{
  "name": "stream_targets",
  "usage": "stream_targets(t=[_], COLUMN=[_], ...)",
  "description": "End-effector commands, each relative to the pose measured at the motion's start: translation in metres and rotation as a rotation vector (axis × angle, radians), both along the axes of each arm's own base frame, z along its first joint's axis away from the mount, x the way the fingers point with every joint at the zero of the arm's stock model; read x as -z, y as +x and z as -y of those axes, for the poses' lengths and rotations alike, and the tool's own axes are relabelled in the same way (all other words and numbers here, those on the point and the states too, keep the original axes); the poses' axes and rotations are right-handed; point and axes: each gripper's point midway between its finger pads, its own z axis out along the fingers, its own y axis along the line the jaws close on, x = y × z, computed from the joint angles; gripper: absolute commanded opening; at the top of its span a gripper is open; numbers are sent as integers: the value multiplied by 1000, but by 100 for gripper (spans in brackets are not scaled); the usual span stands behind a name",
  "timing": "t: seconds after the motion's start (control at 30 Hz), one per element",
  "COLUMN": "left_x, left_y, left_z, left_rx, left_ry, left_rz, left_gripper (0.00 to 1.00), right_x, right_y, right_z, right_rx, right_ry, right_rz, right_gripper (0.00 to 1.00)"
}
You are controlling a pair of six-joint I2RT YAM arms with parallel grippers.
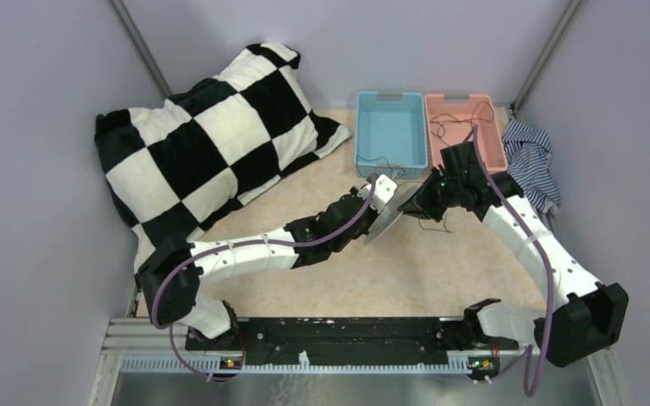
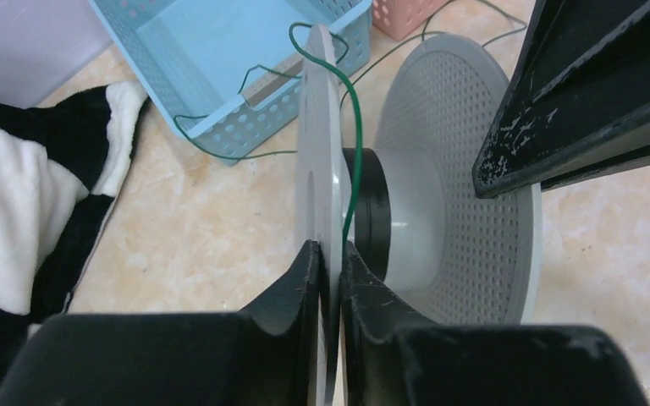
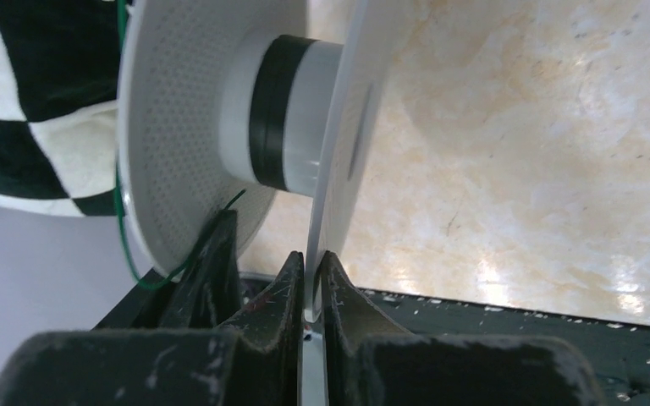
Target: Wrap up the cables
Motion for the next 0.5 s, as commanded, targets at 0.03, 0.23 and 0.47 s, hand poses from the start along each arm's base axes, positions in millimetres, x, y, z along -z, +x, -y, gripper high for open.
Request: stream_targets(t=[0.03,0.23,0.47], left_x=[-25,-30,-47], left_y=[4,5,-4], left_z=[4,-1,-9], left_rx=[-7,-41,-4], left_ry=[-9,-8,-32], left_rz=[65,73,38], left_gripper=[0,0,0], right_x=[-31,-31,-44], right_y=[6,6,5], right_z=[-10,-9,14], right_rx=[-6,-9,-16], right_ry=[78,68,-55], right_rz=[93,107,199], right_gripper=[0,15,88])
